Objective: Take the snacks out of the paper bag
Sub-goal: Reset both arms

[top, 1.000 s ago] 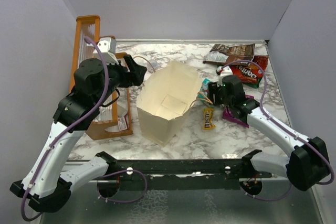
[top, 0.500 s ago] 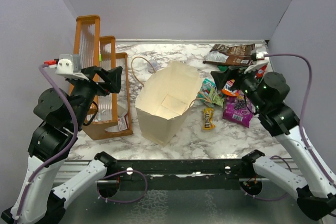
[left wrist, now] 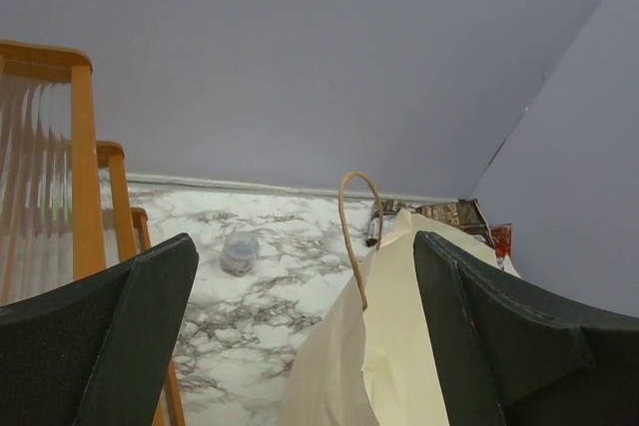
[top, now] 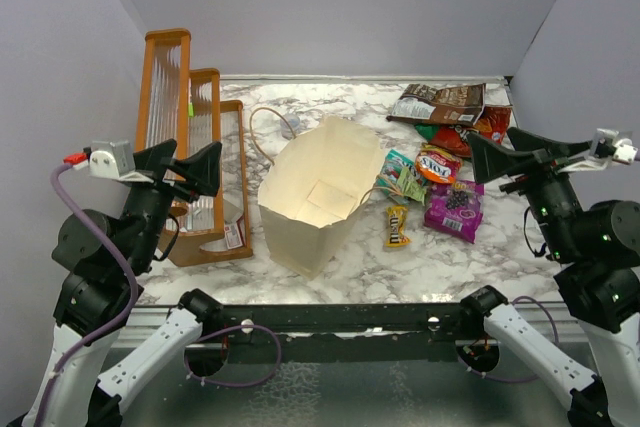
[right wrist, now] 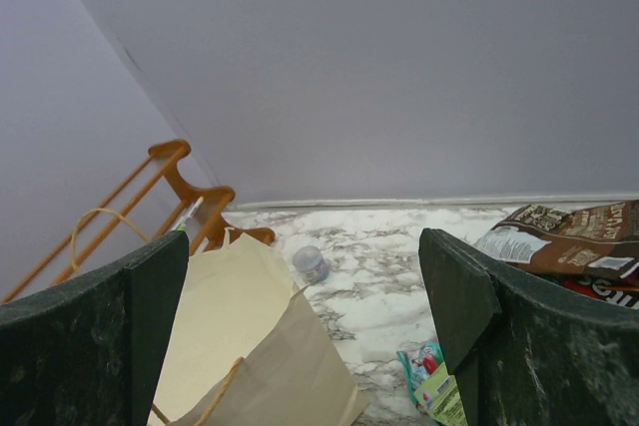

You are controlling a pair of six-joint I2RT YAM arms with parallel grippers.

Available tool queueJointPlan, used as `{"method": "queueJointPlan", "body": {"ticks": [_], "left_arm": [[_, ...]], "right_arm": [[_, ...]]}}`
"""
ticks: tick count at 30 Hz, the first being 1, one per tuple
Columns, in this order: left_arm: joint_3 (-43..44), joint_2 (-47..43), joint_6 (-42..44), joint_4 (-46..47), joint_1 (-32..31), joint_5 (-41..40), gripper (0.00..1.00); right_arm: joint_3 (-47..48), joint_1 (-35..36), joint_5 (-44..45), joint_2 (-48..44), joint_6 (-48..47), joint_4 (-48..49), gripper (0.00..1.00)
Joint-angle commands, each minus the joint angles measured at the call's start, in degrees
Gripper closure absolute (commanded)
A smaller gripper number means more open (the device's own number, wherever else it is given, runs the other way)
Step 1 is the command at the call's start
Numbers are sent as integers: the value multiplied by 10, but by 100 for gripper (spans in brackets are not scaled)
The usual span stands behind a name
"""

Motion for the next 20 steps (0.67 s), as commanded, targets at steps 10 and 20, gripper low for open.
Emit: {"method": "queueJointPlan", "body": {"ticks": [10,20], "left_arm": [[-58,-93,-44,5,-1,6,6],[-53,-108,-46,-23,0,4,6]], "right_arm": [[-26,-2,40,-51,25,-63,1],[-38,-2,38,-70,30,-76,1]]}}
